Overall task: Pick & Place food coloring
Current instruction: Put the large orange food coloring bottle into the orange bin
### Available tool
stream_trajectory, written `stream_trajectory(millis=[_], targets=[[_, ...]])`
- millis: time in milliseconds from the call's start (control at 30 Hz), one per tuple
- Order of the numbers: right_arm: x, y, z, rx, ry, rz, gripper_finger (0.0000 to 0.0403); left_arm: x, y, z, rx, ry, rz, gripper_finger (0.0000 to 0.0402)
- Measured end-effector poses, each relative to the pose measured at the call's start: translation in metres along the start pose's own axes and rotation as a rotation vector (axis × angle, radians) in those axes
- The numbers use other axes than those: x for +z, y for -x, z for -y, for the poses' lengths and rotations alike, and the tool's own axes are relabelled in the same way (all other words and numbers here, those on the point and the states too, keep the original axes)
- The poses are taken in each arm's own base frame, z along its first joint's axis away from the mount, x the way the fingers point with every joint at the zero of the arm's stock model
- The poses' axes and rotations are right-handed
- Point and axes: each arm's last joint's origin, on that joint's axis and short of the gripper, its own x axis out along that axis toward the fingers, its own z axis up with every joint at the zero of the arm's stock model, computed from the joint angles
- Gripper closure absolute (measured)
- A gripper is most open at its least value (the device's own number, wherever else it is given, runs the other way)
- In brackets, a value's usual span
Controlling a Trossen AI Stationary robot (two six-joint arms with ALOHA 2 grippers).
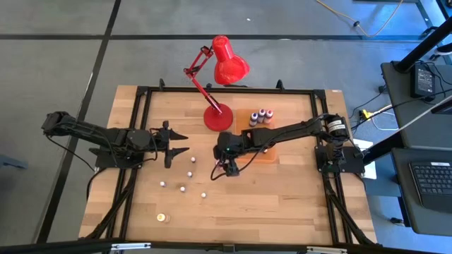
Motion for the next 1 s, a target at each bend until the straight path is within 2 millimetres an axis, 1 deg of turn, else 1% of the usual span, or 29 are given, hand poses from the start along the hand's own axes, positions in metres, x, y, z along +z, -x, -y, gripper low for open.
stream_trajectory(millis=[100, 333, 533, 633, 700, 867, 1000], targets=[[0.0, 0.0, 0.001, -0.038, 0.0, -0.005, 0.0107, 0.0, 0.0, 0.0, 0.0, 0.0, 0.0, 0.0189], [-0.001, 0.001, 0.001, -0.042, 0.029, -0.015, 0.0107, 0.0, 0.0, 0.0, 0.0, 0.0, 0.0, 0.0188], [-0.001, 0.01, 0.001, -0.042, 0.031, -0.026, 0.0107, 0.0, 0.0, 0.0, 0.0, 0.0, 0.0, 0.0188], [0.004, 0.017, 0.002, -0.049, 0.03, 0.009, 0.0107, 0.0, 0.0, 0.0, 0.0, 0.0, 0.0, 0.0188], [0.005, 0.018, 0.002, -0.05, 0.03, 0.017, 0.0107, 0.0, 0.0, 0.0, 0.0, 0.0, -0.001, 0.0189], [0.005, 0.016, -0.001, 0.037, 0.026, 0.027, 0.0107, 0.0, 0.0, 0.0, 0.001, -0.001, -0.003, 0.0187], [0.003, 0.014, -0.002, 0.048, 0.028, 0.019, 0.0107, 0.0, 0.0, 0.0, 0.001, -0.001, -0.003, 0.0189]])
